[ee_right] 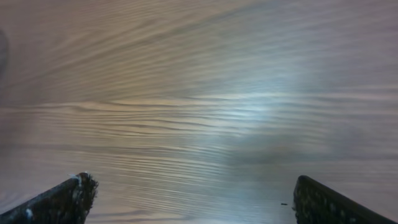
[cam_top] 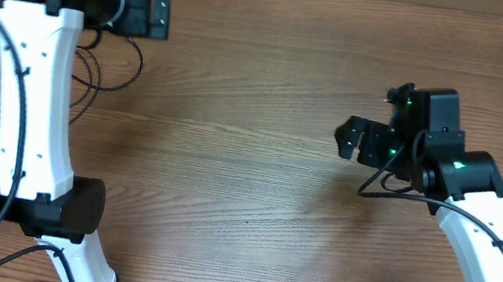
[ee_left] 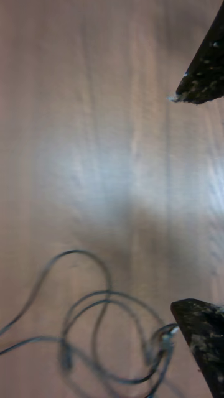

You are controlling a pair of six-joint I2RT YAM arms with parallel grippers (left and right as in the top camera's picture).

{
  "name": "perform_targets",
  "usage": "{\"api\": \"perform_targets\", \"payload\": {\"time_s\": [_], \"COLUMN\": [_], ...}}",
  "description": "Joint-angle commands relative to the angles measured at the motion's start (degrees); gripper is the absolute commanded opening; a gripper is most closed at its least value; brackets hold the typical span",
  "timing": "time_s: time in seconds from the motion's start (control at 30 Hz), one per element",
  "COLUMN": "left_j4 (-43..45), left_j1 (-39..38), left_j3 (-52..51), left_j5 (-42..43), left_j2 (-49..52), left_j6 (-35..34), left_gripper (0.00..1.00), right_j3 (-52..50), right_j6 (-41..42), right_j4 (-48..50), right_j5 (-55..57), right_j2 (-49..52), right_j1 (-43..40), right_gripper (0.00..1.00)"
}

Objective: Untangle cables

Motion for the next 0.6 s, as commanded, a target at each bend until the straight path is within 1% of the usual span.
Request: {"api": "perform_targets", "payload": {"time_s": [0.0, 0.13, 0.33, 0.47, 0.57], "left_j4": [-0.13, -0.15, -0.15, -0.15, -0.11], "left_j1": [-0.92, -0.94, -0.68, -0.70, -0.70], "left_j3": [-9.90, -22.97, -40.35, -48.52, -52.43], "left_j5": [-1.75, 0.70, 3.17, 3.15, 2.14], "left_j2": [-1.36, -5.20, -12.33, -17.79, -22.77], "left_j6": [-2.21, -2.40, -2.36, -2.36, -2.36], "left_gripper": [1.00, 1.00, 1.00, 1.00, 1.00], "right_j3": [1.14, 1.14, 1.14, 1.14, 1.14], "right_j6": [-0.61, -0.61, -0.61, -0.59, -0.37], "right_j4": [-3.15, -6.05, -7.30, -9.03, -10.43], "right_j5": [2.84, 2.82, 2.84, 2.84, 2.84], "right_j2": [-0.22, -0.22, -0.20, -0.22, -0.39], "right_j1": [-3.23, -4.68, -4.66, -4.68, -4.68], "right_gripper": [1.00, 1.00, 1.00, 1.00, 1.00]}}
